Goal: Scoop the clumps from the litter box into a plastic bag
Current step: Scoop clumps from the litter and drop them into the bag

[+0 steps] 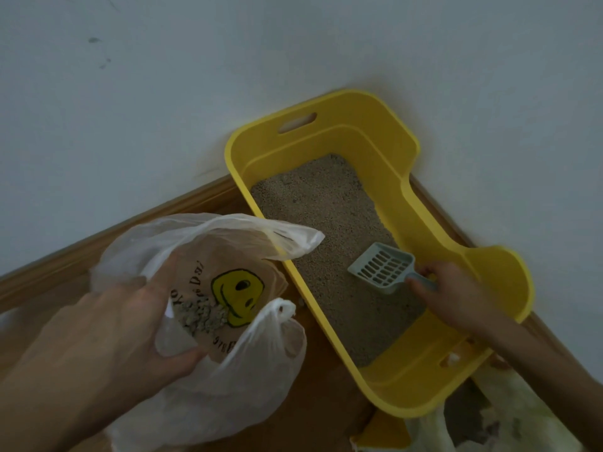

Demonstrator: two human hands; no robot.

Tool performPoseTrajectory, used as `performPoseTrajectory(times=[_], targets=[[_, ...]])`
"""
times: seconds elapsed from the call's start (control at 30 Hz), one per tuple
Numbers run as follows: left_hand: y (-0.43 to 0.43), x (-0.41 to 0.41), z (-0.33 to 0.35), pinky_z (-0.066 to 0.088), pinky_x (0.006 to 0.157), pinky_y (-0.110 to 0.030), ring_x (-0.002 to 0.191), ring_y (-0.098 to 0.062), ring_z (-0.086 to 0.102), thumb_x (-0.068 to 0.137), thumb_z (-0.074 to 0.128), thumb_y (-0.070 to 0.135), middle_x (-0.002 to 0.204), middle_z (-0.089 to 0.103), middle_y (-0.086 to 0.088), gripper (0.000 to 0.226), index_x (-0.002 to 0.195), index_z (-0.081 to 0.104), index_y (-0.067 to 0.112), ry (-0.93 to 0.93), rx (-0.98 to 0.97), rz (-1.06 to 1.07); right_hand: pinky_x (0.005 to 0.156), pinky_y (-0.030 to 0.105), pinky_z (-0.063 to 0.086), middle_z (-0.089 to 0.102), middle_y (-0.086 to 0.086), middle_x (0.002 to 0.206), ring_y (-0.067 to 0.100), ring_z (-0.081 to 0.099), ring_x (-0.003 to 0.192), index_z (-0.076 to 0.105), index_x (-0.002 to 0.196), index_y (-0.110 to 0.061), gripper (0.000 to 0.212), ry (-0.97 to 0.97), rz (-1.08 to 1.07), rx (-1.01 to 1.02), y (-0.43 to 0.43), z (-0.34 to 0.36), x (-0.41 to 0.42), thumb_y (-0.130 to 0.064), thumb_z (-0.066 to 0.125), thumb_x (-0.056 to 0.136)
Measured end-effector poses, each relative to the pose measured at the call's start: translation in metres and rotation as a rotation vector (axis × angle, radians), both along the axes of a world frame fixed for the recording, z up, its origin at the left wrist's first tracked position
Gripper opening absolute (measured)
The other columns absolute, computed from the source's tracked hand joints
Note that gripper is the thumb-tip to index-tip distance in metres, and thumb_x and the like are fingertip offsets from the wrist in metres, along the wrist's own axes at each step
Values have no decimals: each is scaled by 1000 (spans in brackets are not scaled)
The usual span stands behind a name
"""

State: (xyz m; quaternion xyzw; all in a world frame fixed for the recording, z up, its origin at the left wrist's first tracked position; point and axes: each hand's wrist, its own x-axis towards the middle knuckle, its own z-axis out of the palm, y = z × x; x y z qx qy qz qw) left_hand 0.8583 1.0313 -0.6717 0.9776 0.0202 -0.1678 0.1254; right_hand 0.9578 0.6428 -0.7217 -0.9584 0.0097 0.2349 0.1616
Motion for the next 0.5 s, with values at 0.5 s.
performPoseTrajectory(times=[0.5], targets=[[0, -3, -4, 51, 43, -39, 47, -25, 55, 53, 16, 98, 55, 49, 10, 103, 142, -13, 55, -90, 2, -7, 44, 27, 33, 56, 3, 67, 12, 44, 48, 61, 98, -12, 23, -72, -45, 221, 48, -47, 32, -32, 50, 98]])
